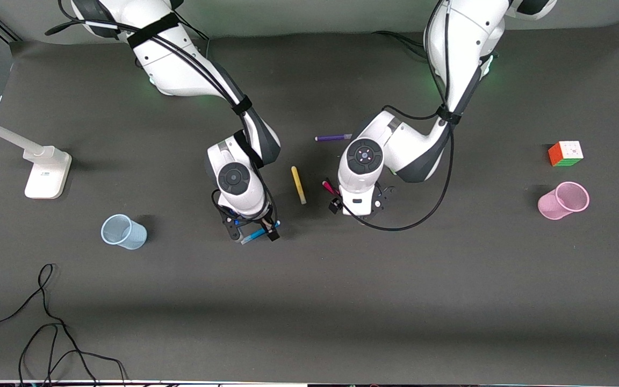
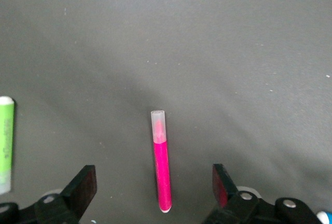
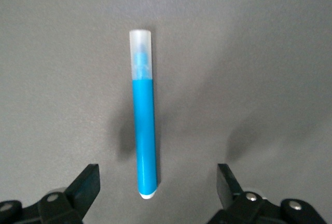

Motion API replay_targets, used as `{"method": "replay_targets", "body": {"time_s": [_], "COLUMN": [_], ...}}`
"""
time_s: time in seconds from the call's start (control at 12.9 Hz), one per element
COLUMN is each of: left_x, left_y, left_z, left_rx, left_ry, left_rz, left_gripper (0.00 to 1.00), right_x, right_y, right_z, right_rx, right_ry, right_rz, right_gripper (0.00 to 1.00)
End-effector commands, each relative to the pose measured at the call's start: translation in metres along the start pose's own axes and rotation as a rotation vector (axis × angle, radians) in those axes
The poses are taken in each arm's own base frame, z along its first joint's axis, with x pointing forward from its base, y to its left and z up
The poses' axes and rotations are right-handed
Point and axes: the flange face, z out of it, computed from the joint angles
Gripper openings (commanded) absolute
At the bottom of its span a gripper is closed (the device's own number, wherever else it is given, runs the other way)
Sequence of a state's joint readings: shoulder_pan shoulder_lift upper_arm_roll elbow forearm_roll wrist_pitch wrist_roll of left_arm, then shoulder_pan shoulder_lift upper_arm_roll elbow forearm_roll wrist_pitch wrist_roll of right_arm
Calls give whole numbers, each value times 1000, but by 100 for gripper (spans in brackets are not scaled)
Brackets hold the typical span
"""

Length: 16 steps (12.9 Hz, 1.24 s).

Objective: Place pink and blue markers in matching cups
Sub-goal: 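Close the right gripper on the blue marker while the left gripper grasps the pink marker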

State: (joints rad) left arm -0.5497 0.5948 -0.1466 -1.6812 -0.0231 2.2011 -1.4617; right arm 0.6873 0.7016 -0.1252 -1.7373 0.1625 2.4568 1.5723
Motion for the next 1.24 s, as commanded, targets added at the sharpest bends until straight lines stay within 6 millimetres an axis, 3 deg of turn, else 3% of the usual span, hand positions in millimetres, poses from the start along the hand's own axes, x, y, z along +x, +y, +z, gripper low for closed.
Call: {"method": "replay_targets", "body": {"time_s": [0.0, 0.31, 0.39, 0.62, 0.77, 0.85, 1.0, 1.08, 1.16], "left_x": [-2, -9, -11, -11, -24, -30, -42, -44, -44], "left_y": [-4, -7, -6, -8, -17, -19, -23, -23, -24], "left_z": [21, 54, 57, 65, 76, 81, 89, 88, 88], "left_rx": [-18, -92, -101, -92, -64, -56, -40, -40, -38], "left_ry": [8, 8, 8, 6, 6, 8, 12, 14, 18], "left_rz": [-40, -114, -119, -142, -137, -148, -130, -126, -122], "left_gripper": [99, 96, 92, 91, 90, 88, 75, 62, 43], "right_x": [-4, -9, -13, -14, -12, -10, -9, -8, -6], "right_y": [1, 1, 1, 0, -1, -2, -4, -4, -5], "right_z": [10, 19, 19, 16, 14, 12, 10, 9, 8], "right_rx": [23, 35, 36, 41, 43, 43, 43, 45, 45], "right_ry": [-12, -22, -22, -23, -22, -21, -19, -18, -17], "right_rz": [30, 62, 56, 53, 43, 41, 37, 33, 33], "right_gripper": [100, 100, 100, 99, 89, 80, 59, 52, 48]}}
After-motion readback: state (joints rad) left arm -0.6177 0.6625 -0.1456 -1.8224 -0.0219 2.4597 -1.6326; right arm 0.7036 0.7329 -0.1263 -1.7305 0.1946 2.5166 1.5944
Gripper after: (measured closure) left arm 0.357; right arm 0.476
